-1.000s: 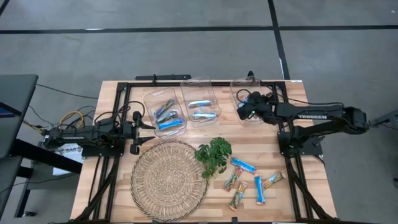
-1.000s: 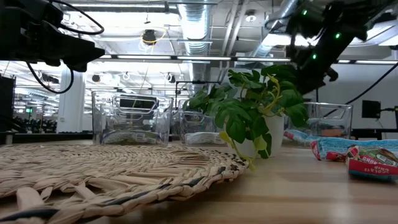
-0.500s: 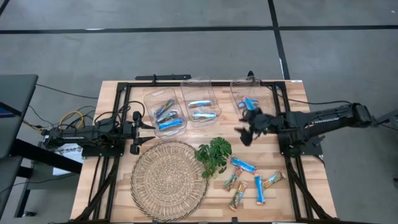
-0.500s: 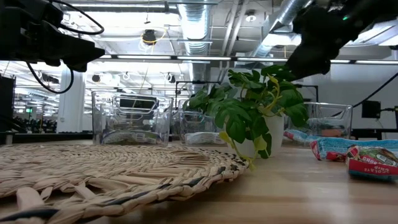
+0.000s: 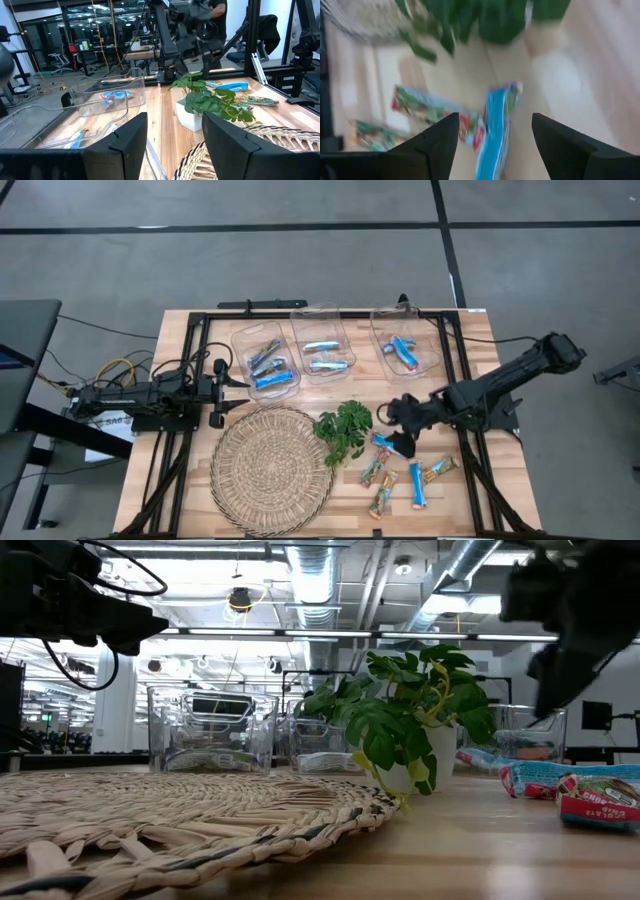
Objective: Pick and place Granola Bars by type
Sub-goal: Put the red granola bar into the right transparent bin
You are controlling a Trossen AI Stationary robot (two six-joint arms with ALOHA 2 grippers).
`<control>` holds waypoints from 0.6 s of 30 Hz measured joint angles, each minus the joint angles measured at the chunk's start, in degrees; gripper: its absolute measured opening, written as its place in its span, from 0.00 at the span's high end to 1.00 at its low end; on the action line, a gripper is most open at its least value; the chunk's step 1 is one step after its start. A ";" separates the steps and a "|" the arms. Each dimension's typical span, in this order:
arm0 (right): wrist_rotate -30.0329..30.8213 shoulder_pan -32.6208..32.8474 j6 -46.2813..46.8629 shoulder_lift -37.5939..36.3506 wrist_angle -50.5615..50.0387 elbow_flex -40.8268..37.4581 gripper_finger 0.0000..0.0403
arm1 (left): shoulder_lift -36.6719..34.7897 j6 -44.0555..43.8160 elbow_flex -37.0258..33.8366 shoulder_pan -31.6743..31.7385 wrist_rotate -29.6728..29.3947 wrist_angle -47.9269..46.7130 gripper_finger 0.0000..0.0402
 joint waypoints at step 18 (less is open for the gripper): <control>-7.55 6.19 8.18 11.51 -5.76 0.00 0.39 | 0.00 0.00 -0.01 -0.01 -0.02 0.00 0.54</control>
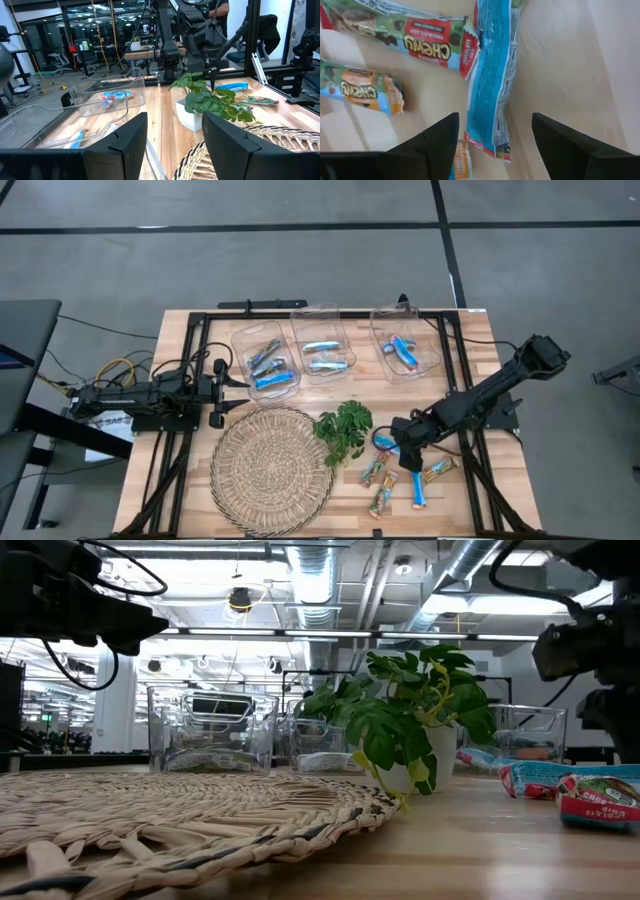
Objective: Pick and place Granola Bars by type
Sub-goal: Put the red granola bar into the right transparent bin
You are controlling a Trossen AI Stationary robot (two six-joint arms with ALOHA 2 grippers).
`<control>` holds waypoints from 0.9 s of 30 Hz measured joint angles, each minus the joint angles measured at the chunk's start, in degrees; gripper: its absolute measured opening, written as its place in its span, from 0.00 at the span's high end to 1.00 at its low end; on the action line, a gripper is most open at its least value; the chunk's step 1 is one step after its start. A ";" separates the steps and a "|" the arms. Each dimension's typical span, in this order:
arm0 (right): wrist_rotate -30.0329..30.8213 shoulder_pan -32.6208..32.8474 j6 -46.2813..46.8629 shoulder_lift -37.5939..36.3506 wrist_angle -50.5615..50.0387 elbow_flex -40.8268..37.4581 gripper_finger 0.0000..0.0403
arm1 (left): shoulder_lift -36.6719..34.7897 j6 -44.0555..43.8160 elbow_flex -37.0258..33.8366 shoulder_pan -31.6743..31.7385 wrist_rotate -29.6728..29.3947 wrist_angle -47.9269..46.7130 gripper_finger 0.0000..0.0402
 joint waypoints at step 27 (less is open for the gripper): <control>1.65 -1.08 -0.14 3.46 5.03 -0.04 0.91 | 0.01 0.01 0.01 0.01 0.02 -0.02 0.54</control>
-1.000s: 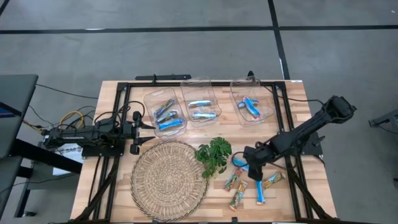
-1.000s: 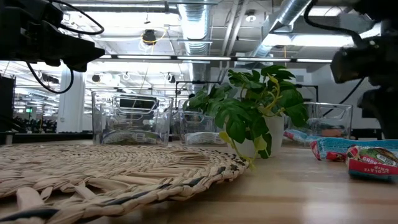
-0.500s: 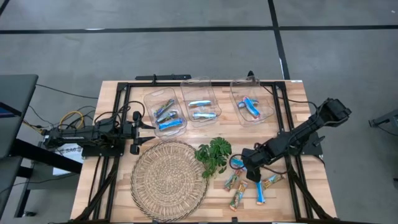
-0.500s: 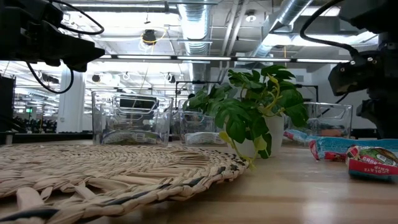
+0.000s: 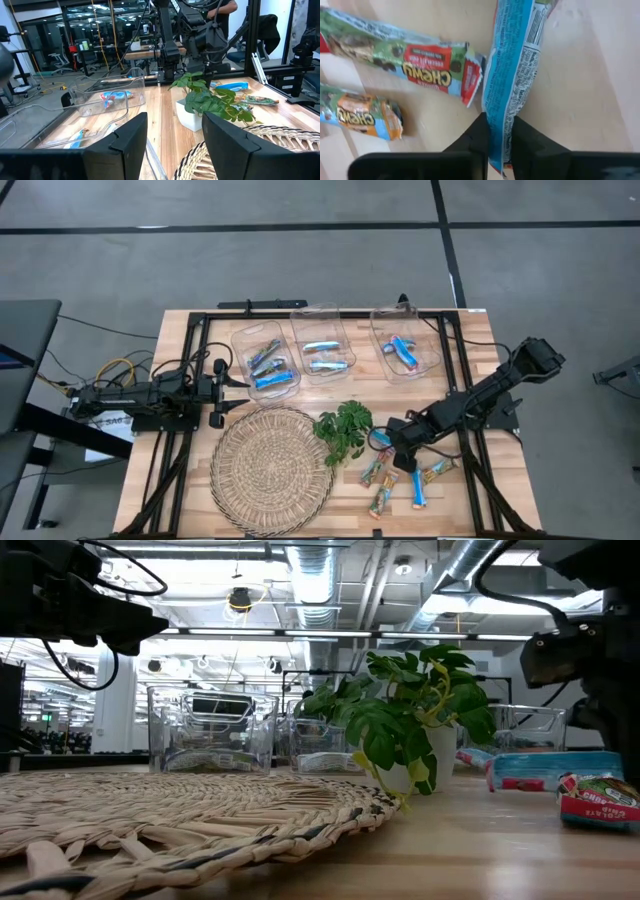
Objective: Pick and place Granola Bars by type
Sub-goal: Put the red granola bar into the right transparent bin
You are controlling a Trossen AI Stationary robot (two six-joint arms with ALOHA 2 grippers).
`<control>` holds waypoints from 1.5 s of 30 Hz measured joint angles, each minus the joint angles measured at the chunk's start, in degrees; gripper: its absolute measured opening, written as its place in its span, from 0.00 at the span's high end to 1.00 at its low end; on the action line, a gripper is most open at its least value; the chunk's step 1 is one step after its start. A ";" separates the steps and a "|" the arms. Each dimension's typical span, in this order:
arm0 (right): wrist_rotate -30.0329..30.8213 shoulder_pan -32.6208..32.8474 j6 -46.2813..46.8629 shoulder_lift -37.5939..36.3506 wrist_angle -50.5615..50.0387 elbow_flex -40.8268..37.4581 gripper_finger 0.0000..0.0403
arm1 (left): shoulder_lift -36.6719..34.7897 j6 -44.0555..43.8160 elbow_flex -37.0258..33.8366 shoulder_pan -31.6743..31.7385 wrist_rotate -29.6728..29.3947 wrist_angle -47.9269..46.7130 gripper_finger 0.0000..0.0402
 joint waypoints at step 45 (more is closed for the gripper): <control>49.15 -31.27 -18.12 -21.85 2.01 0.07 0.90 | -0.01 0.01 -0.02 -0.02 -0.02 0.02 0.54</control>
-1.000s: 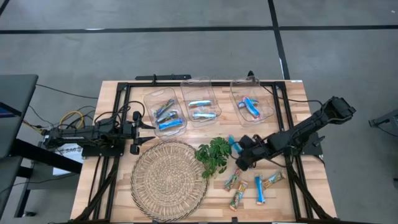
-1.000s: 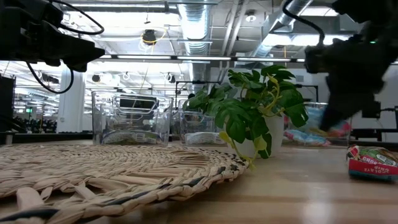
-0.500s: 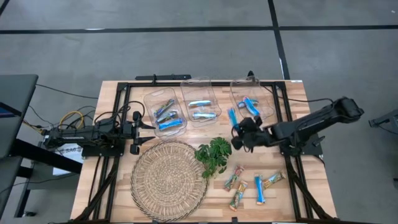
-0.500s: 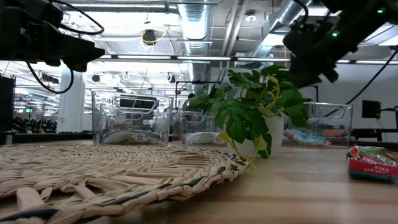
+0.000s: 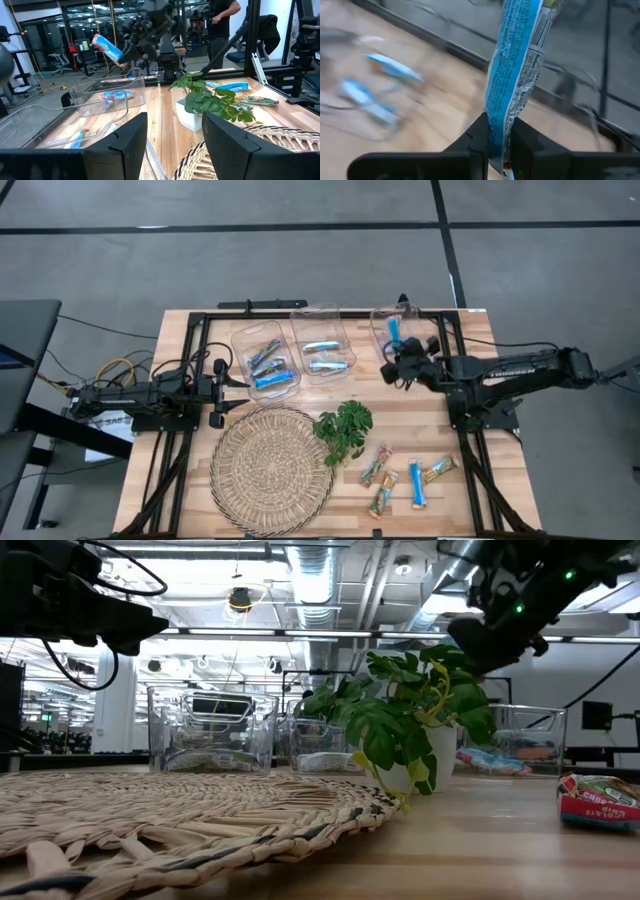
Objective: Pick and place Granola Bars by type
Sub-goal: Put the red granola bar into the right transparent bin
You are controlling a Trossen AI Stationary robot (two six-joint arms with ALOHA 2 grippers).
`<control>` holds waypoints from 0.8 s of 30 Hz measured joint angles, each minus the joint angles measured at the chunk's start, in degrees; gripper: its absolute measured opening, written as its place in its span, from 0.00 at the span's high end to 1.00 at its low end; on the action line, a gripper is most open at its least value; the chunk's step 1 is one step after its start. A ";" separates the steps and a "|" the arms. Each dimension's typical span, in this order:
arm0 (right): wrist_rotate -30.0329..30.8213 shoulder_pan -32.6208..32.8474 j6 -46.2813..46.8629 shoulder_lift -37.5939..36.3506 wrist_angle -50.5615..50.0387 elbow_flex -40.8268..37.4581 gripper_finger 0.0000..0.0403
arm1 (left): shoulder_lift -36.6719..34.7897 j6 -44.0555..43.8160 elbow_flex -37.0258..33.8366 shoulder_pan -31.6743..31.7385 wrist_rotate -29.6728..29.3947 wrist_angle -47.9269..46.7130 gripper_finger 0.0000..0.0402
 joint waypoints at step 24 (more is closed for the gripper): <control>-17.48 -14.28 -3.33 5.30 -12.93 0.00 0.86 | 0.00 -0.02 0.02 0.01 0.00 -0.01 0.54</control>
